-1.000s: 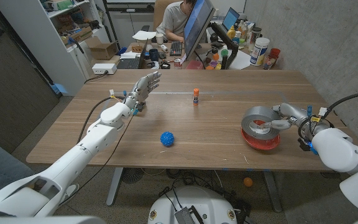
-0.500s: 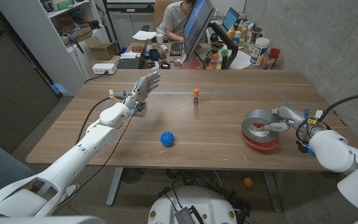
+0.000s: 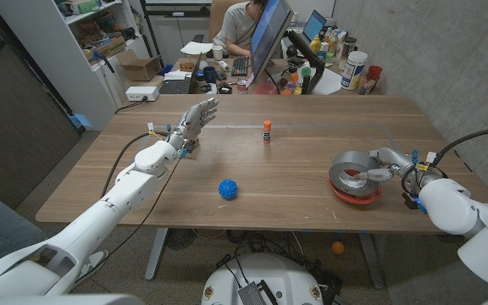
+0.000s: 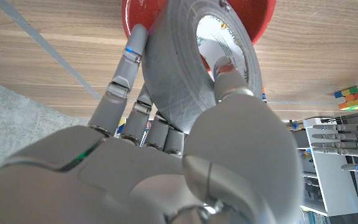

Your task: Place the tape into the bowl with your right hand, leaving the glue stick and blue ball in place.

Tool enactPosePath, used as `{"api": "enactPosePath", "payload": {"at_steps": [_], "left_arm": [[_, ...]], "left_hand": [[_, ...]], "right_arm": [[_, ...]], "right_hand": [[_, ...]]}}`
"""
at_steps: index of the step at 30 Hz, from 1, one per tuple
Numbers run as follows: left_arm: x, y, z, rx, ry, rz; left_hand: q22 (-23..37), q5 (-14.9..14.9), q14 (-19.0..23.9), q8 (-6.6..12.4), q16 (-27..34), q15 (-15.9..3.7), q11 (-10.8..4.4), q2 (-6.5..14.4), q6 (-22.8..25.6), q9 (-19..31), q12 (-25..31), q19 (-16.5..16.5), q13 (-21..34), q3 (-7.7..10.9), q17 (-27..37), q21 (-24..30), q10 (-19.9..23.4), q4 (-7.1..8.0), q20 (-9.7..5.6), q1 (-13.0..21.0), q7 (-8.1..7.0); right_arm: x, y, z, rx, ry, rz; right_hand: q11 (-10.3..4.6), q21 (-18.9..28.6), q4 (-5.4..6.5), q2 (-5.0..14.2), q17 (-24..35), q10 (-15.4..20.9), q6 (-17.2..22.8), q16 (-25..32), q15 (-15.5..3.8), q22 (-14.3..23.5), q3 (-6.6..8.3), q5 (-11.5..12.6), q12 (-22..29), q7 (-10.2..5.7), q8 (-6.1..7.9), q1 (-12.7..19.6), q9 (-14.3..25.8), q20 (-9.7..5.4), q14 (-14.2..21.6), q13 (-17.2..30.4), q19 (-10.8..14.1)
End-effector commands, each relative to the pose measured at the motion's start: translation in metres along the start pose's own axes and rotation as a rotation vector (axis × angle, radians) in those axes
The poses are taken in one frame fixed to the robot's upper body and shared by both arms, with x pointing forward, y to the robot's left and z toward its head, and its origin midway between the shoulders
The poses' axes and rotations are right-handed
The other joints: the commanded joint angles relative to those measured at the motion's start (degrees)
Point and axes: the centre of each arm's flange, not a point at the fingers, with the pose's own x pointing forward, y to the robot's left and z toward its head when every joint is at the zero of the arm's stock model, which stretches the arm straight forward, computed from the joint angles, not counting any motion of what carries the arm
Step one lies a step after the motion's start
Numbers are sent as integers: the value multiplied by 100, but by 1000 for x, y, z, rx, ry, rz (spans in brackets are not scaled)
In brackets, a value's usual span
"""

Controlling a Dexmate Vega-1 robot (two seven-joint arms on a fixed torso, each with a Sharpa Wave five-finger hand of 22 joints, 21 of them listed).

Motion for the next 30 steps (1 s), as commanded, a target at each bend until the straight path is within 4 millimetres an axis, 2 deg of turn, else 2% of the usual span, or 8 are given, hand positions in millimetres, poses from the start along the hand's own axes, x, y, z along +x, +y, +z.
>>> {"api": "enactPosePath", "payload": {"at_steps": [1, 6, 14, 16, 19, 21, 22, 30], "left_arm": [[-3, -1, 3, 4, -5, -2], [-3, -2, 4, 2, -9, -3], [-6, -4, 3, -2, -7, -1], [-7, -5, 3, -4, -8, 0], [-7, -5, 3, -4, -9, 3], [-8, -5, 3, -4, -11, 5], [-9, -5, 3, -4, -12, 6], [-12, -7, 3, -6, -12, 9]], "left_hand": [[24, 39, -43, -4, 19, 21, 40, -24, 31, 15, 1, -25, 13, 5, 22, 24, -3, -12, 21, 19, 9], [24, 39, -40, -5, 20, 23, 36, -25, 30, 15, 0, -28, 13, 4, 22, 24, -5, -12, 18, 19, 10], [24, 39, -42, -3, 19, 26, 34, -26, 34, 15, 2, -32, 13, 3, 22, 24, 1, -12, 22, 18, 12], [24, 39, -42, -5, 19, 24, 34, -26, 31, 15, 1, -30, 13, 2, 22, 25, -1, -12, 20, 18, 12], [24, 39, -37, -6, 21, 23, 32, -26, 27, 15, 3, -30, 13, 2, 22, 26, 4, -12, 19, 17, 21], [24, 39, -36, -6, 21, 29, 35, -26, 28, 15, 2, -31, 13, 2, 22, 26, 1, -12, 18, 17, 22], [24, 39, -37, -6, 21, 30, 49, -26, 27, 15, 3, -30, 13, 1, 22, 27, 2, -12, 20, 17, 18], [24, 39, -31, -5, 23, 29, 41, -24, 31, 15, 1, -27, 13, 2, 22, 29, -2, -12, 25, 19, 13]], "right_arm": [[2, 5, -6, -18, 17, 2], [2, 6, -6, -32, 26, 5], [1, 5, -6, -41, 21, 11], [0, 4, -6, -42, 20, 8], [0, 3, -6, -45, 21, 8], [-1, 3, -6, -46, 20, 9], [-1, 3, -6, -47, 19, 8], [-2, 2, -7, -46, 18, 8]], "right_hand": [[-8, 26, 107, 523, 14, -58, 847, -20, -98, 2, 178, 4, -42, -908, -30, 506, 10, -8, 162, 32, 54], [-3, 27, 104, 514, 23, -97, 729, -47, -72, 3, 174, 1, -68, -960, -82, 507, 4, -6, 117, 35, 46], [32, 21, 109, 491, -2, -241, 614, -151, -3, 3, 177, -3, -163, -934, -156, 492, -29, 26, -6, 14, 9], [35, 24, 106, 468, -18, -266, 488, -179, 5, 3, 176, -4, -190, -967, -234, 485, -59, 31, -20, 2, 9], [56, 31, 111, 424, -61, -309, 203, -240, 19, 3, 172, 2, -239, -1031, -426, 454, -138, 33, -37, -24, 12], [51, 30, 110, 412, -72, -350, 139, -256, 22, 3, 173, 5, -264, -1022, -473, 449, -159, 32, -41, -31, 8], [41, 31, 115, 378, -88, -376, 30, -284, 43, 2, 160, 5, -289, -1033, -556, 422, -199, 40, -60, -44, 5], [96, 18, 151, 278, -145, -598, -207, -410, 145, 0, 113, 14, -430, -1015, -763, 298, -314, 77, -195, -87, -34]]}}
